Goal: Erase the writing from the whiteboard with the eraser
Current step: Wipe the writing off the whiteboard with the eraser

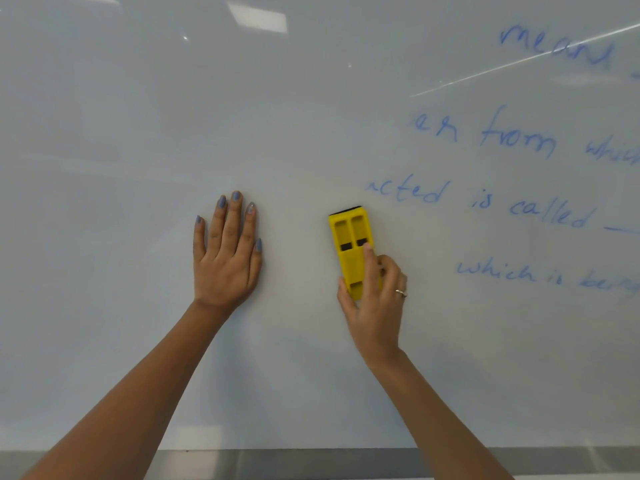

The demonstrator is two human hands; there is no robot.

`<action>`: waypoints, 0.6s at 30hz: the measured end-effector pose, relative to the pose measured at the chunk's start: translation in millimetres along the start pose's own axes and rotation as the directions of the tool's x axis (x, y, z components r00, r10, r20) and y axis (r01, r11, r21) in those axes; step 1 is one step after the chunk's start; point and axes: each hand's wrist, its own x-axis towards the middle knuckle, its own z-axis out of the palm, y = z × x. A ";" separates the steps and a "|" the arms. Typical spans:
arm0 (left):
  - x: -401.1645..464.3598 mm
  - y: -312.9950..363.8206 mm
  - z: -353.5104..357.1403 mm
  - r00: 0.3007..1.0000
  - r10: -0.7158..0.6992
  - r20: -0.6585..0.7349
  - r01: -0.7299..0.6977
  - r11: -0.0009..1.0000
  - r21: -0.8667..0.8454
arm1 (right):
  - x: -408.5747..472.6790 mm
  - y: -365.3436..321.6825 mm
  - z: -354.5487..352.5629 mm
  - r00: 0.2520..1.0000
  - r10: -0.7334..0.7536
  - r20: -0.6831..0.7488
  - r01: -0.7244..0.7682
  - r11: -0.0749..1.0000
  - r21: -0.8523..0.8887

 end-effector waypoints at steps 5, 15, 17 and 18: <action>-0.9 0.8 2.7 1.000 0.005 -0.010 -0.005 1.000 0.031 | -16.4 -2.6 0.6 0.918 -0.387 0.090 0.395 0.913 -0.104; 5.5 6.9 -4.0 1.000 -0.022 0.002 0.022 0.999 0.029 | -5.7 73.6 -24.2 0.999 -0.034 -0.027 0.034 0.999 0.016; 8.9 14.8 -8.1 0.997 -0.067 0.023 0.067 0.998 -0.019 | 0.2 81.1 -26.6 0.991 0.117 -0.067 -0.112 0.991 0.074; 11.9 20.7 -10.4 0.995 -0.096 0.035 0.098 0.994 -0.053 | 4.6 82.4 -27.9 0.981 0.176 -0.080 -0.166 0.980 0.113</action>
